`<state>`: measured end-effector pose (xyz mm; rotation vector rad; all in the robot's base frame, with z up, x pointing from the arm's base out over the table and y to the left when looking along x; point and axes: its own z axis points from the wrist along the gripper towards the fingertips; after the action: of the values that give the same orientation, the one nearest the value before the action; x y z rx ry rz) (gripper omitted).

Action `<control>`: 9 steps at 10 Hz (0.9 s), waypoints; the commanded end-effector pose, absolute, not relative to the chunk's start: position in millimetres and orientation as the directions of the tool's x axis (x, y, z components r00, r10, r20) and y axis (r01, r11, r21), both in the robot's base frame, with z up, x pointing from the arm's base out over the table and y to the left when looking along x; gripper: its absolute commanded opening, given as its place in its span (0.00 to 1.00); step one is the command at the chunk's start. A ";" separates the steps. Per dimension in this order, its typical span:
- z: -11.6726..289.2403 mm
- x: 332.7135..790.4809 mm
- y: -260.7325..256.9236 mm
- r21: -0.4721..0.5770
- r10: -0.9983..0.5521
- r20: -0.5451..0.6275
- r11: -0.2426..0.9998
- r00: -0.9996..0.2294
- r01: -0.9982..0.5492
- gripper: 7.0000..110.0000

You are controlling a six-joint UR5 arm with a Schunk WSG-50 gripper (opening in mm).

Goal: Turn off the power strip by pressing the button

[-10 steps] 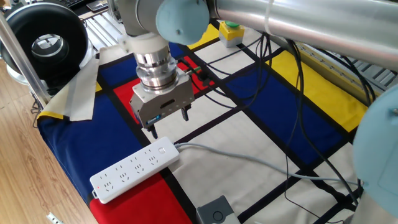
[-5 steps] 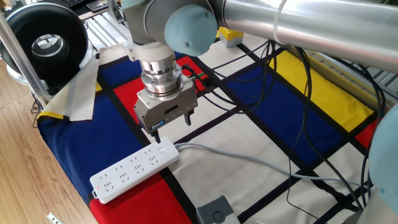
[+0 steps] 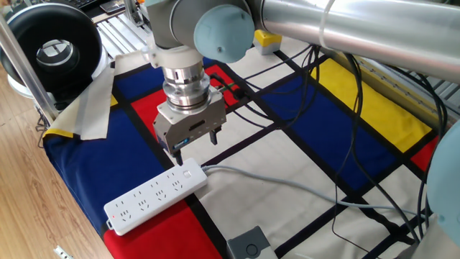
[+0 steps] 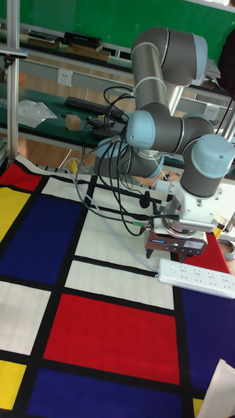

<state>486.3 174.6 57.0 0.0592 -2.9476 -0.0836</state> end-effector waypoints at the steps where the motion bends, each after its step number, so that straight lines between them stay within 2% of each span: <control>1: 60.0 488.0 187.5 0.147 -0.223 0.162 0.969 -0.961 -0.200 0.79; 2: 60.8 487.9 193.9 0.180 -0.278 0.147 0.951 -0.949 -0.251 0.79; 3: 60.3 487.5 189.7 0.164 -0.274 0.153 0.954 -0.949 -0.249 0.79; 6: 59.1 488.6 162.1 0.050 -0.184 0.185 0.983 -0.965 -0.177 0.79; 8: 69.3 495.6 160.3 0.064 -0.189 0.181 0.981 -0.965 -0.180 0.79; 9: 71.1 491.2 166.5 0.113 -0.276 0.166 0.959 -0.947 -0.260 0.79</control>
<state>490.8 165.5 63.5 0.3180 -2.9371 -0.0856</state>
